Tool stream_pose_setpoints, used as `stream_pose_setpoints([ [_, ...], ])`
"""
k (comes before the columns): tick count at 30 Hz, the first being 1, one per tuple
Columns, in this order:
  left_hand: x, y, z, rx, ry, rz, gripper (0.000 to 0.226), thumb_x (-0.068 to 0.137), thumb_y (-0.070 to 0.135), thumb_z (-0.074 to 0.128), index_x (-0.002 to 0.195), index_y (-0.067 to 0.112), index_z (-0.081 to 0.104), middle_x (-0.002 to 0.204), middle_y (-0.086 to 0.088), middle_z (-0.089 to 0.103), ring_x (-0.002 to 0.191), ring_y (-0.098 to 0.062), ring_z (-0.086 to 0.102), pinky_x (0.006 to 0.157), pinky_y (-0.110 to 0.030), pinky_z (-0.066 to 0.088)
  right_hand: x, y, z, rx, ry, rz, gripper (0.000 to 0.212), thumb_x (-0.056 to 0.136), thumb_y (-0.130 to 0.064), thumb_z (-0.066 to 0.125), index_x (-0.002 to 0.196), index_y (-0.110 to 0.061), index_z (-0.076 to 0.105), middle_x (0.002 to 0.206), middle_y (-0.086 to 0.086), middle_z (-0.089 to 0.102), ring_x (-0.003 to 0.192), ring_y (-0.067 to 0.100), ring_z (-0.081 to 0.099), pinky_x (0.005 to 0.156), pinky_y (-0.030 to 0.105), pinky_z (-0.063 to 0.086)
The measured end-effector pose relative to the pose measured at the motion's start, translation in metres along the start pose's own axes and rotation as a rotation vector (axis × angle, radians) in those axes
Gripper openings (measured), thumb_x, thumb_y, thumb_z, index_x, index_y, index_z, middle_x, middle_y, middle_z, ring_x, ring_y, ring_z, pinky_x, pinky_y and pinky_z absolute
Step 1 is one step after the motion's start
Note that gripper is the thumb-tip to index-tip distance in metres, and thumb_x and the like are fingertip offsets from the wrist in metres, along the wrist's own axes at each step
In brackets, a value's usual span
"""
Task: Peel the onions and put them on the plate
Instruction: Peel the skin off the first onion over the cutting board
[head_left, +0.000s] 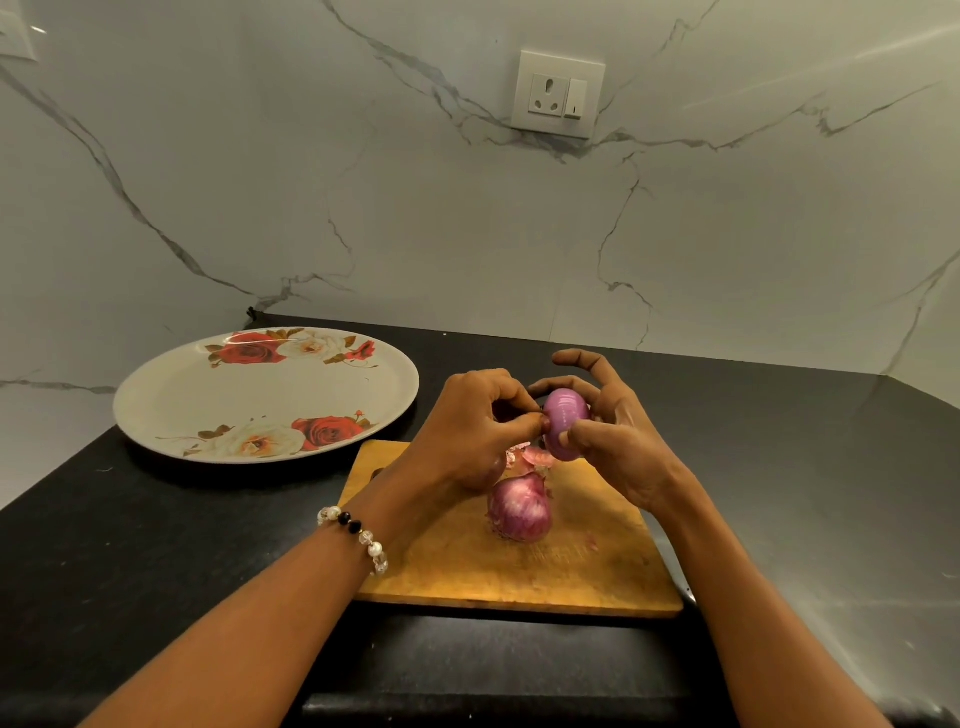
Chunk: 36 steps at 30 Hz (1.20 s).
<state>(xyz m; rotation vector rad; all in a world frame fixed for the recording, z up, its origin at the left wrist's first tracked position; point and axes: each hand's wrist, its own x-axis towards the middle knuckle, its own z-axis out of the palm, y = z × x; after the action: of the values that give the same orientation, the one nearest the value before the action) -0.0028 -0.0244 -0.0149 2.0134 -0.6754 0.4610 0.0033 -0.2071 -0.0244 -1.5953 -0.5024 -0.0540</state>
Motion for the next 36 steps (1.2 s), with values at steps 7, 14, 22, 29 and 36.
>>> stream_pose_setpoints([
  [7,0.0009,-0.0009,-0.0015,-0.019,-0.021,-0.018,0.003,0.083,0.015,0.07,0.082,0.016,0.068,0.076,0.011,0.059,0.071,-0.008,0.059,0.063,-0.008,0.047,0.0003,0.0019,0.0017,-0.013,0.006,0.008,0.072,0.063,0.004,0.062,0.127,-0.026,0.047,0.113,0.01,0.065,0.105,0.032,0.065,0.083,0.039,0.057],
  [14,0.0018,-0.0024,0.001,0.052,0.011,-0.001,0.007,0.082,0.013,0.07,0.08,0.014,0.064,0.078,0.005,0.058,0.07,-0.011,0.057,0.061,-0.009,0.046,-0.0003,0.0017,0.0066,-0.042,0.018,0.0,0.073,0.061,0.002,0.063,0.126,-0.026,0.047,0.11,0.007,0.067,0.105,0.032,0.065,0.082,0.036,0.056],
  [22,0.0027,-0.0025,0.0033,0.073,0.03,0.009,0.004,0.088,0.014,0.062,0.084,0.012,0.061,0.076,0.006,0.056,0.069,-0.011,0.053,0.06,-0.01,0.046,-0.0008,-0.0006,0.0072,-0.018,0.03,-0.019,0.075,0.061,0.004,0.063,0.128,-0.026,0.046,0.111,0.008,0.066,0.104,0.031,0.065,0.08,0.036,0.056],
  [29,0.0068,-0.0069,-0.0002,0.067,0.111,-0.049,0.007,0.089,0.009,0.057,0.085,0.014,0.061,0.075,0.008,0.056,0.07,-0.009,0.057,0.064,-0.018,0.049,-0.0008,-0.0043,0.002,0.115,0.053,-0.02,0.074,0.063,0.007,0.058,0.129,-0.024,0.045,0.112,0.012,0.068,0.098,0.028,0.066,0.075,0.035,0.058],
  [36,0.0035,-0.0001,0.001,-0.014,0.155,-0.014,0.011,0.089,0.021,0.064,0.093,0.013,0.071,0.082,0.003,0.068,0.073,-0.007,0.062,0.065,-0.011,0.05,-0.0008,-0.0021,0.0029,0.029,0.075,-0.008,0.075,0.061,0.004,0.061,0.128,-0.026,0.046,0.116,0.011,0.066,0.1,0.028,0.066,0.078,0.037,0.057],
])
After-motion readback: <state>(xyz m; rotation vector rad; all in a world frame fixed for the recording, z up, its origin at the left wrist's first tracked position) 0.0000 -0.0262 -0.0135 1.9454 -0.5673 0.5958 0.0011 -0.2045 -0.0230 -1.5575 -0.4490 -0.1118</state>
